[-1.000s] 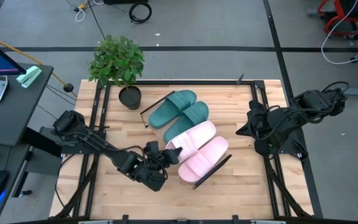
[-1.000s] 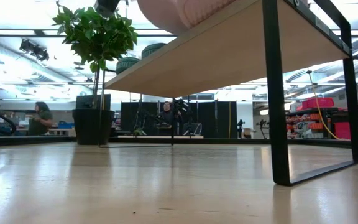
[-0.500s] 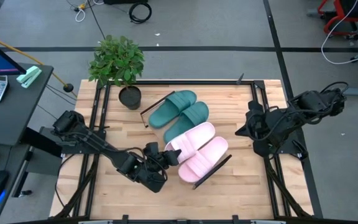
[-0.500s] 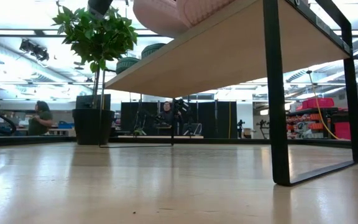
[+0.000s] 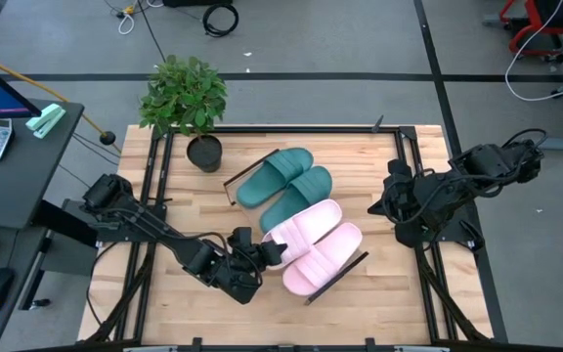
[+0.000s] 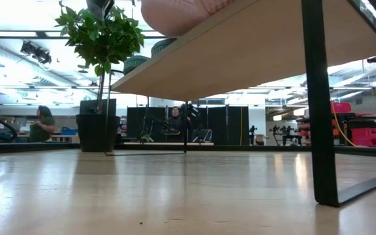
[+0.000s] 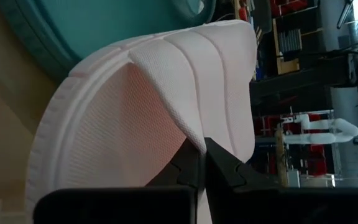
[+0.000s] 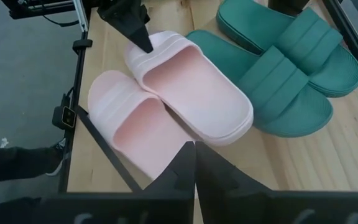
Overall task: Pick and place slides into the shelf
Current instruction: Put the pink slide slipper on the shelf
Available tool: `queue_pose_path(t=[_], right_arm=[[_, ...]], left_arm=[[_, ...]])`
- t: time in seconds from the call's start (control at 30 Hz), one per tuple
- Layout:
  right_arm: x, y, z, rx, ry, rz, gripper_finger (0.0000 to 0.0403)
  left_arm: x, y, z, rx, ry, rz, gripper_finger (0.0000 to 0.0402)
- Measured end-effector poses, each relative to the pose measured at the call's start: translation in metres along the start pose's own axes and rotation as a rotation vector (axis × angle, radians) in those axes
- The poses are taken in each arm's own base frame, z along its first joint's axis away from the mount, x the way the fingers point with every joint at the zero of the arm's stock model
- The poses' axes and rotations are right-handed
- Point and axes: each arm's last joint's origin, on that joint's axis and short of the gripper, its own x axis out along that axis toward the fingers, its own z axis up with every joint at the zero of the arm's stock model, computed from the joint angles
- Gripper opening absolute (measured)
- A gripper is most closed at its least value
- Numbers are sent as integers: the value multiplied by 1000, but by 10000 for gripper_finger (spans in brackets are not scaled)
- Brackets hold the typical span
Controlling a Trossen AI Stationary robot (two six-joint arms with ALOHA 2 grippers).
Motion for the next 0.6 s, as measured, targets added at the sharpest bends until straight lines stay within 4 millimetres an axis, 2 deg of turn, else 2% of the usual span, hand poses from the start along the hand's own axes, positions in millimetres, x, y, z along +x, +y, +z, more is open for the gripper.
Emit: queue_pose_path(t=[0.6], right_arm=[[0,3,6,4,-62,36,12]], left_arm=[[0,2,-2,23,148,72,10]])
